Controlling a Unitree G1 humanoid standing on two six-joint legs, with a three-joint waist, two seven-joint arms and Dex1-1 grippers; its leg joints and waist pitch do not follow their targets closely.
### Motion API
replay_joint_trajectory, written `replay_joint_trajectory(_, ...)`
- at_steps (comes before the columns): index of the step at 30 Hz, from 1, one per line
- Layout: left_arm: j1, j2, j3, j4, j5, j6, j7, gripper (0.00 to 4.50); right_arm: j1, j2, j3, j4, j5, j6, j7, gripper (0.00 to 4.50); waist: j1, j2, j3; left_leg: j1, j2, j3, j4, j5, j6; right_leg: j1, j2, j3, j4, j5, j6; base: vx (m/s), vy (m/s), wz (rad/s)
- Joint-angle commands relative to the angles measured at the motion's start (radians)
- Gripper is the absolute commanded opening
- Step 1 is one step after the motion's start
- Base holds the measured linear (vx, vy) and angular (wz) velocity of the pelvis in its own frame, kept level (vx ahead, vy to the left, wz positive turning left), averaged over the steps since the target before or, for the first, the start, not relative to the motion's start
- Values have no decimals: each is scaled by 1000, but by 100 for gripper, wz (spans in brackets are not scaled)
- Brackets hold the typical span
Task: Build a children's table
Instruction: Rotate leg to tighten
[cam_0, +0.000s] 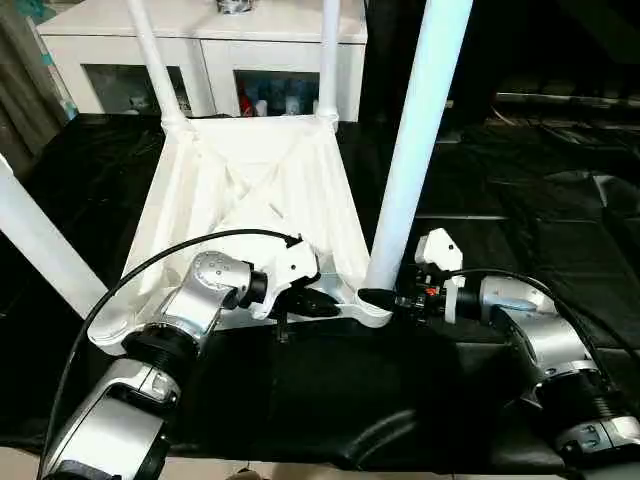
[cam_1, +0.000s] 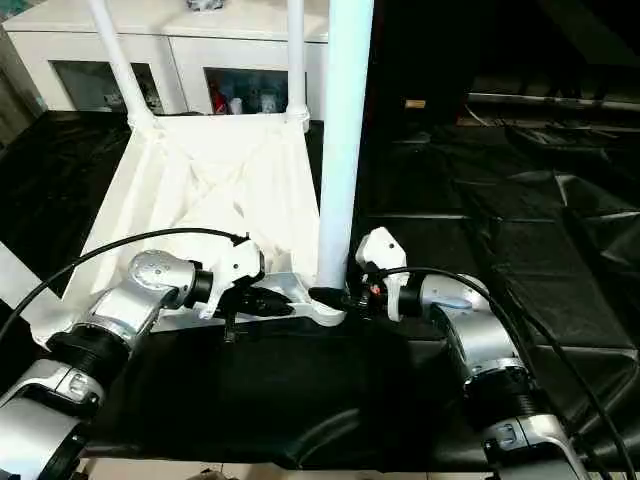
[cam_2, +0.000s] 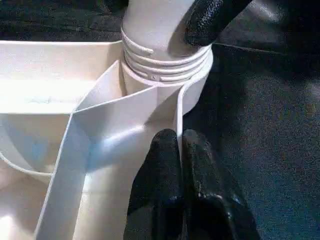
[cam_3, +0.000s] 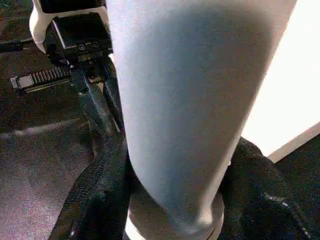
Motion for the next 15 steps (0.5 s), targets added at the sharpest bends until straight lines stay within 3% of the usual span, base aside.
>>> replay_joint_trajectory(1, 12, -11, 5, -7, -8, 0, 11, 0, 23, 11, 30, 26, -23, 10, 4, 206, -2, -14, -61, 13, 40, -14, -67, -185, 66, 48, -54, 38, -55, -209, -233, 0, 0, 0)
replay_joint_trajectory(9, 4, -24, 10, 15, -3, 2, 43, 0, 40, 46, -11, 60, -24, 17, -103, 202, -7, -13, -58, 14, 39, -16, -72, -226, 44, 47, -55, 38, -63, -269, -216, 0, 0, 0)
replay_joint_trajectory(10, 3, -27, 11, 17, -1, 4, 51, 0, 39, 51, -16, 66, -25, 18, -120, 202, -8, -10, -57, 16, 39, -17, -73, -234, 40, 45, -55, 38, -65, -280, -214, 0, 0, 0)
replay_joint_trajectory(15, -40, -120, 42, 89, 36, 60, 306, 0, 12, 146, -88, 159, -55, 3, -405, 202, -33, -13, -51, 20, 33, -21, -77, -316, 3, 37, -53, 36, -83, -420, -175, 0, 0, 0)
